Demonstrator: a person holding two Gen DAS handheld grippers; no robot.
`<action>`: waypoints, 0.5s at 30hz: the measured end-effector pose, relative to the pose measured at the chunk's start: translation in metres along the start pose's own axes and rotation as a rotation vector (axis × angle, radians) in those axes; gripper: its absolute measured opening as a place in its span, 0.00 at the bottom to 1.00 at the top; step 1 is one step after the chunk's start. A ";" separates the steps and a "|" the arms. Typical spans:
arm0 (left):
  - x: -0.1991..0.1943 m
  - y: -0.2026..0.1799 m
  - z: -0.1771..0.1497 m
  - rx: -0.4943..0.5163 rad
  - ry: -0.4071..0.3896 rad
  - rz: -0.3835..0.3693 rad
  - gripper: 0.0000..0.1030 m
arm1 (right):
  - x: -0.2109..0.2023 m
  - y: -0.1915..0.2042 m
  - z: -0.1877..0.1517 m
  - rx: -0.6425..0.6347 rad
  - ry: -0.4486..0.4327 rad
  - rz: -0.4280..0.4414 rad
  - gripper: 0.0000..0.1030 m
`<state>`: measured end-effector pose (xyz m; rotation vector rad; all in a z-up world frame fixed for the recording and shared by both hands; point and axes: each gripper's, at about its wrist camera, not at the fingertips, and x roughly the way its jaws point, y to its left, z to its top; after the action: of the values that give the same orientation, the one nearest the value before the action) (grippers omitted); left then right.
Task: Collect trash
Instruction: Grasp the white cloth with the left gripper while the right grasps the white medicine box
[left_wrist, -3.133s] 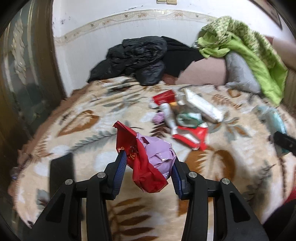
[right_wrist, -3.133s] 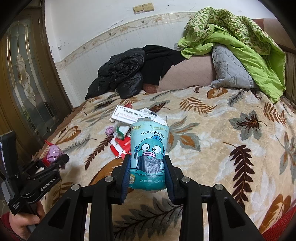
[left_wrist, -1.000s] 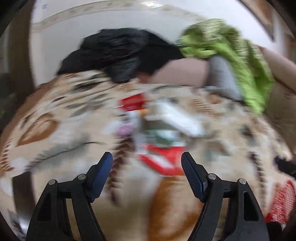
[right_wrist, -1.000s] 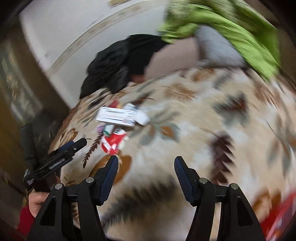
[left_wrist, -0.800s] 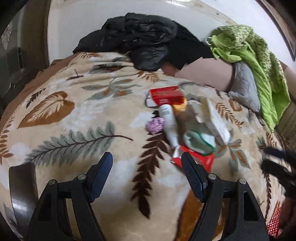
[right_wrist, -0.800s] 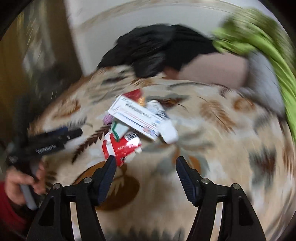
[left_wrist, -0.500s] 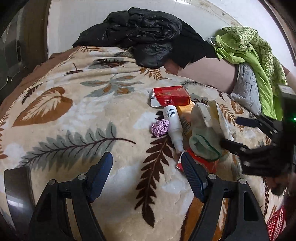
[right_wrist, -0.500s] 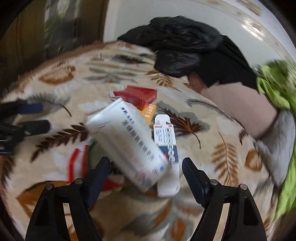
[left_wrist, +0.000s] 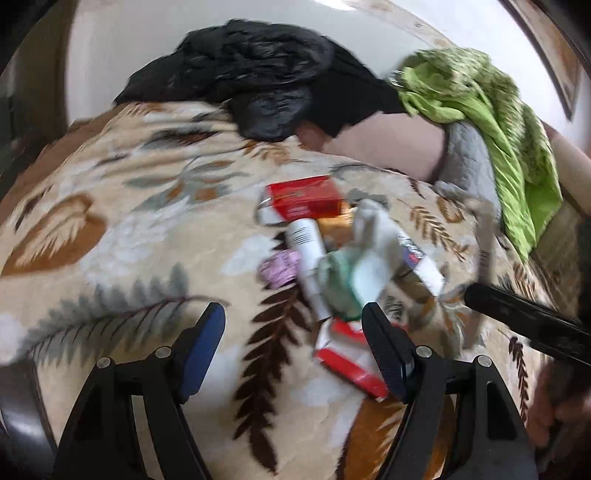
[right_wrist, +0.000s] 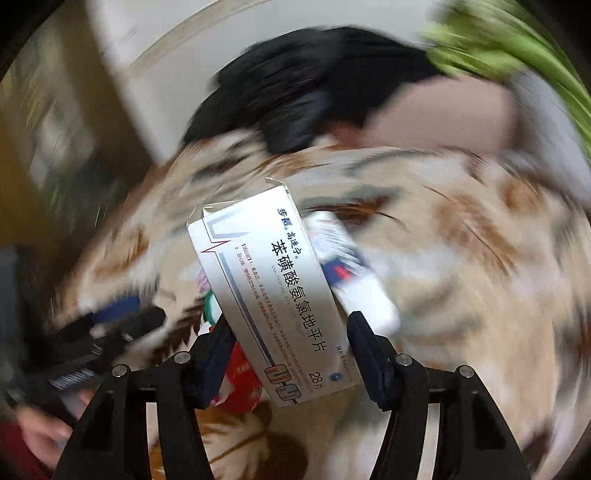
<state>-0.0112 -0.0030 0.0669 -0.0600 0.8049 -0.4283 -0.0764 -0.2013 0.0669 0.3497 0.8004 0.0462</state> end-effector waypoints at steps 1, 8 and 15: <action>0.002 -0.007 0.003 0.026 -0.012 -0.006 0.73 | -0.010 -0.006 -0.011 0.056 -0.022 -0.001 0.64; 0.043 -0.046 0.028 0.099 0.019 -0.045 0.73 | -0.033 -0.031 -0.033 0.158 -0.110 -0.005 0.64; 0.091 -0.065 0.035 0.111 0.077 -0.014 0.40 | -0.031 -0.035 -0.033 0.127 -0.097 -0.012 0.64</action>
<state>0.0465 -0.1020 0.0424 0.0543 0.8559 -0.4901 -0.1246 -0.2298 0.0553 0.4639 0.7105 -0.0328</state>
